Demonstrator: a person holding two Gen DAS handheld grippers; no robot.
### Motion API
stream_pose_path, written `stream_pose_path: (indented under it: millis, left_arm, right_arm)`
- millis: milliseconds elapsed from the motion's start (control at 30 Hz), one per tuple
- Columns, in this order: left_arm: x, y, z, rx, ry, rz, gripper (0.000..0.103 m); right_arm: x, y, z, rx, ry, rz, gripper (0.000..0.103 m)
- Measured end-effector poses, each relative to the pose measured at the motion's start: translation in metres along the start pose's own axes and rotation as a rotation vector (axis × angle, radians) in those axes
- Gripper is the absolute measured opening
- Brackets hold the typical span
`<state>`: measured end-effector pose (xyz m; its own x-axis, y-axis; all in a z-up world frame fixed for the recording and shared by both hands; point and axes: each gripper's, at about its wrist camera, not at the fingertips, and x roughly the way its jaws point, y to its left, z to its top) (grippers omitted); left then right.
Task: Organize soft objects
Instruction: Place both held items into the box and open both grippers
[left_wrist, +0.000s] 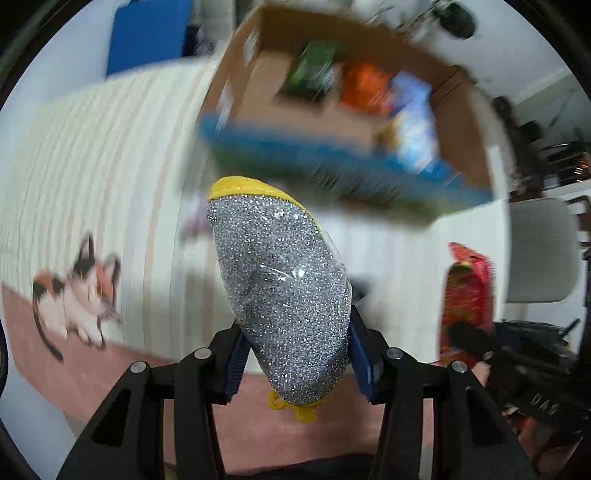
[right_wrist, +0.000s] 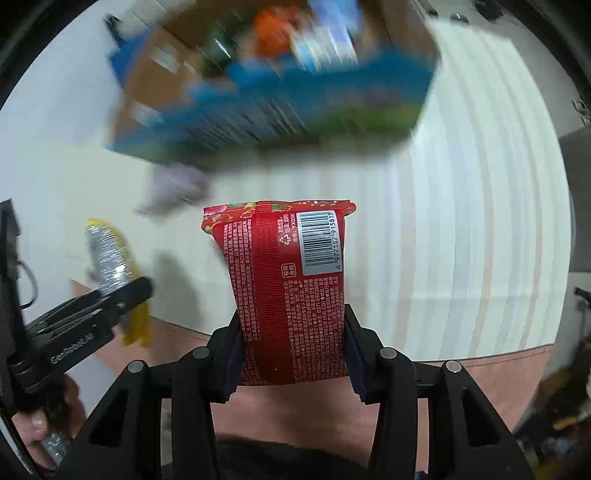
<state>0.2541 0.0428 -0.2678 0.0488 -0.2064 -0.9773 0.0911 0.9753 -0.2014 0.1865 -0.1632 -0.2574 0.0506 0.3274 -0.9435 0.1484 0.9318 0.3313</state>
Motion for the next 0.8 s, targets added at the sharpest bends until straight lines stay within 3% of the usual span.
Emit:
stream_pose_path:
  millis: [67,100,200,367,633,800]
  left_arm:
    - [-0.025,-0.006,0.034,0.028,-0.034,-0.02,0.046]
    - [-0.033,0.009,0.05,0.038,-0.039,-0.02,0.046]
    - [-0.039,0.017,0.106,0.048,-0.065,0.038,0.046]
    - [0.001,0.03,0.175,0.006,0.063,-0.013,0.046]
    - [0.071,0.036,0.215,-0.041,0.226,-0.027,0.046]
    - [0.095,0.032,0.223,-0.026,0.284,-0.024,0.046]
  right_arm:
    - [-0.031,0.012,0.014,-0.017,-0.055,0.037,0.049]
    - [-0.044,0.019,0.027,-0.028,-0.081,0.05,0.049]
    - [-0.06,0.035,0.061,-0.038,-0.141,0.041,0.049]
    - [-0.031,0.057,0.132,-0.002,-0.148,0.0,0.049]
    - [0.047,0.052,0.188,0.056,-0.045,-0.065,0.049]
    - [0.081,0.043,0.199,0.086,0.012,-0.082,0.049]
